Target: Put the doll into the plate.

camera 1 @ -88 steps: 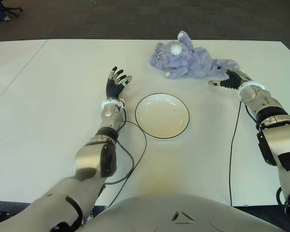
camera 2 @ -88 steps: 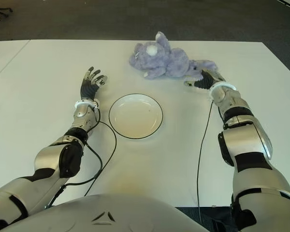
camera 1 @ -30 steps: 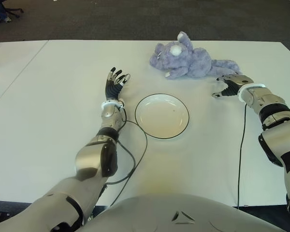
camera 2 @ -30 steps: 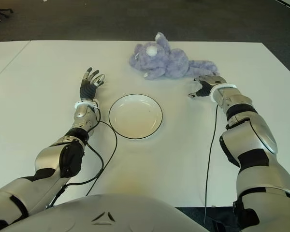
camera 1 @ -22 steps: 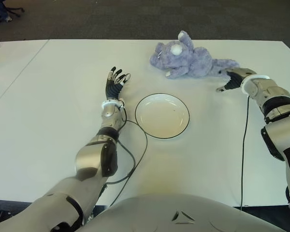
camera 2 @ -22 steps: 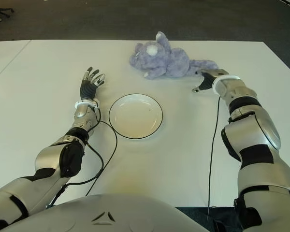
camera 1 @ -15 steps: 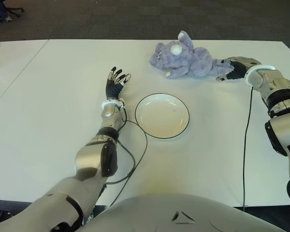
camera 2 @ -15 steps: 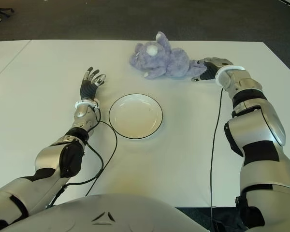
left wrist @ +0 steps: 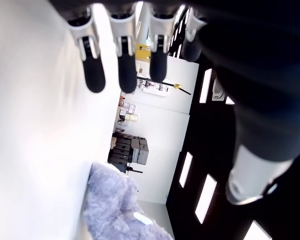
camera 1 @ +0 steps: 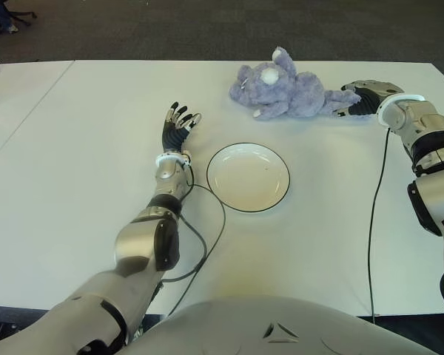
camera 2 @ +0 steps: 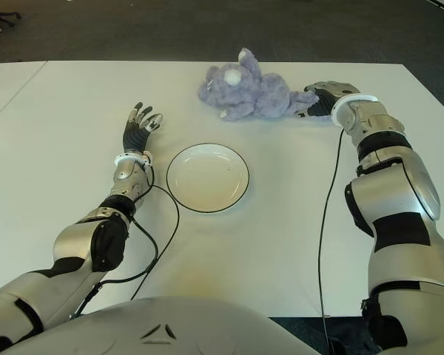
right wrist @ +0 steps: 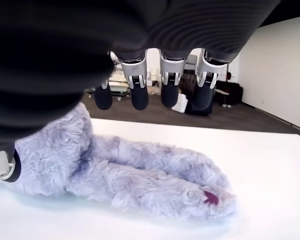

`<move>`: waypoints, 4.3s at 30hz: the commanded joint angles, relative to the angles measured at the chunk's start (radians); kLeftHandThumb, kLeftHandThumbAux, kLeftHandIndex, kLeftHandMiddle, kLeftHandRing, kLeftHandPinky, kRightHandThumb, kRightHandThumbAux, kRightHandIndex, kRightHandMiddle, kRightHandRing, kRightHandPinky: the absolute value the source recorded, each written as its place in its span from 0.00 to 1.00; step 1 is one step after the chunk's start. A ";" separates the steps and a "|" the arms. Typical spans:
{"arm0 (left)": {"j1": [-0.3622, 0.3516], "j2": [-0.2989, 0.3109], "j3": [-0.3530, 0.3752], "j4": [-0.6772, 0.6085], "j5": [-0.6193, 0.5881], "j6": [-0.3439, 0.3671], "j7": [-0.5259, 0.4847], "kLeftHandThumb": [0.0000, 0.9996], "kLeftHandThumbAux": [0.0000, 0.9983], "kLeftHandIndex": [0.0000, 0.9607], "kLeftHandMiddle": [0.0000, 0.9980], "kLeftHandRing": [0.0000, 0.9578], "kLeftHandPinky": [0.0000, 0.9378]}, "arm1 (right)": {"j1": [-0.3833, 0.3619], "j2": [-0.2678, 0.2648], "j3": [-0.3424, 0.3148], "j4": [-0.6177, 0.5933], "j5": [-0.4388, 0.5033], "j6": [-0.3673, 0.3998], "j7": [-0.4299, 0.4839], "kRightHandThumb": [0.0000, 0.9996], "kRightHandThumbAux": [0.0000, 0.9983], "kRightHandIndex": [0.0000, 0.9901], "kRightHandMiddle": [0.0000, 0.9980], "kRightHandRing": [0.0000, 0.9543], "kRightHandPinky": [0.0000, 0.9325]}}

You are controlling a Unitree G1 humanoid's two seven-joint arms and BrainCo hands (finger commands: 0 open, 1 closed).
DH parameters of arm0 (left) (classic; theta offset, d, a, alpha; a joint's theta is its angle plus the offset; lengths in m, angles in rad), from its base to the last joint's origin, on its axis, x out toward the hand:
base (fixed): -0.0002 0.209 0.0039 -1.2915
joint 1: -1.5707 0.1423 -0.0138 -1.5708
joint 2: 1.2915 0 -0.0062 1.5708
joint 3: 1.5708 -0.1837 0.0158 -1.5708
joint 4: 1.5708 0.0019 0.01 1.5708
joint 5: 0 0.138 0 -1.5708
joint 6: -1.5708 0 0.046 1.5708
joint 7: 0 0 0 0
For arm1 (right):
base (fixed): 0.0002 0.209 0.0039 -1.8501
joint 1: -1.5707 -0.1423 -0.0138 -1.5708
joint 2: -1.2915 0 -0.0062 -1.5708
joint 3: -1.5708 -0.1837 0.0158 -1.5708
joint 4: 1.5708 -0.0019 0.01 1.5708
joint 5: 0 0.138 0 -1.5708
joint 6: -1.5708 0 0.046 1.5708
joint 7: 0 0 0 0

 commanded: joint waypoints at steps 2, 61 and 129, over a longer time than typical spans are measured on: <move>0.155 -0.031 0.029 0.123 -0.023 0.158 0.010 0.00 0.76 0.06 0.18 0.23 0.27 | -0.030 0.018 0.022 0.011 -0.026 0.014 -0.001 0.32 0.37 0.00 0.00 0.00 0.00; 0.157 -0.036 0.063 0.125 -0.042 0.177 -0.023 0.02 0.71 0.08 0.20 0.24 0.28 | -0.094 0.297 -0.002 0.046 -0.006 0.118 -0.072 0.42 0.45 0.00 0.00 0.00 0.00; 0.196 -0.065 0.049 0.113 -0.034 0.129 -0.019 0.02 0.69 0.07 0.19 0.22 0.25 | 0.995 -0.362 -0.128 -1.048 0.977 -0.481 0.851 0.05 0.40 0.00 0.00 0.00 0.00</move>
